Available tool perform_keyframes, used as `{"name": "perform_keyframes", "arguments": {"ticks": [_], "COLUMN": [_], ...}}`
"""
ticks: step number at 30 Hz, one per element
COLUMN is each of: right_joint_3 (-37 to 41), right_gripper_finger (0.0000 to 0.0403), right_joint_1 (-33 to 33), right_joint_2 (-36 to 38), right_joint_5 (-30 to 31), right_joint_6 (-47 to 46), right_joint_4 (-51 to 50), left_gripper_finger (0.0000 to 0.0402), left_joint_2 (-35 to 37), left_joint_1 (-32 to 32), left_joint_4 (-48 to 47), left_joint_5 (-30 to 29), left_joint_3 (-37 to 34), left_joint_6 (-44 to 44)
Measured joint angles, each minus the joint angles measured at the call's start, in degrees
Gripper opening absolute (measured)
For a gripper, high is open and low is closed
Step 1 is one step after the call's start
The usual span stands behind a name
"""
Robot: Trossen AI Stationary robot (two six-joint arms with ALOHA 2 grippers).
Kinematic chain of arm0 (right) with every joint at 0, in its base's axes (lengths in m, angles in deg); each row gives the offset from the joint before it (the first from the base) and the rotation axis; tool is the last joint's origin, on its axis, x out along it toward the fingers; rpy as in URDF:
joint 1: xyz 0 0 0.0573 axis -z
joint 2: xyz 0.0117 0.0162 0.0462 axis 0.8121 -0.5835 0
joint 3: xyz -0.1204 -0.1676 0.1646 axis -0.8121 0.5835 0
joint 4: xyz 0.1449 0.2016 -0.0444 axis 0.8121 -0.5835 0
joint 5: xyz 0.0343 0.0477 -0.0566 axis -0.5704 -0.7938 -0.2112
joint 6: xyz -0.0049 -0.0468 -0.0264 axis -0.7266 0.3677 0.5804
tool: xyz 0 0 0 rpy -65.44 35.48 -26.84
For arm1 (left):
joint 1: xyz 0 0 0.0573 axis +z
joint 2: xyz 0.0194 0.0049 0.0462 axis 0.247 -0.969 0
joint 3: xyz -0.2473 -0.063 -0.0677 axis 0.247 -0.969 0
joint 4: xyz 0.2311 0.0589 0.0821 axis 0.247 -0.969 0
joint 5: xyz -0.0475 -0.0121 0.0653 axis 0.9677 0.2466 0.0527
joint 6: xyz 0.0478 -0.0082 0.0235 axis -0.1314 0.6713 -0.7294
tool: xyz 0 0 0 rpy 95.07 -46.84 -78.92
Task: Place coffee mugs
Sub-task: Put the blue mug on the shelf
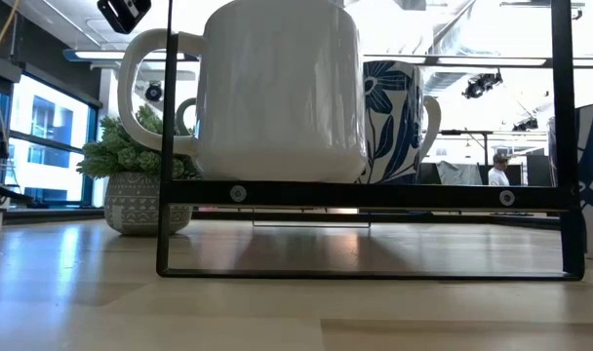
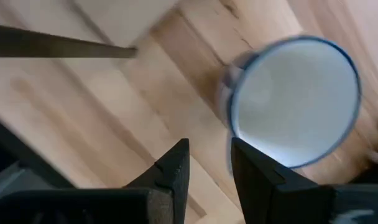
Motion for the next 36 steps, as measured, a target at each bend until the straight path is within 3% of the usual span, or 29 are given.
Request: {"name": "perform_keyframes", "arguments": {"ticks": [10, 36], "right_joint_3": [4.46, 4.57], "right_gripper_finger": [0.0094, 0.0094], "right_joint_1": [0.29, 0.13], "right_joint_2": [0.00, -0.79], "right_joint_5": [1.73, 4.68], "right_joint_6": [-4.16, -3.61], "right_joint_4": [-0.60, 0.64], "left_gripper_finger": [0.0106, 0.0106], "left_joint_2": [0.00, 0.00], "left_joint_1": [0.00, 0.00], "left_joint_4": [-0.01, -0.09], "left_joint_5": [-0.02, -0.04], "left_joint_3": [0.00, 0.00], "left_joint_6": [-0.02, -0.07]}}
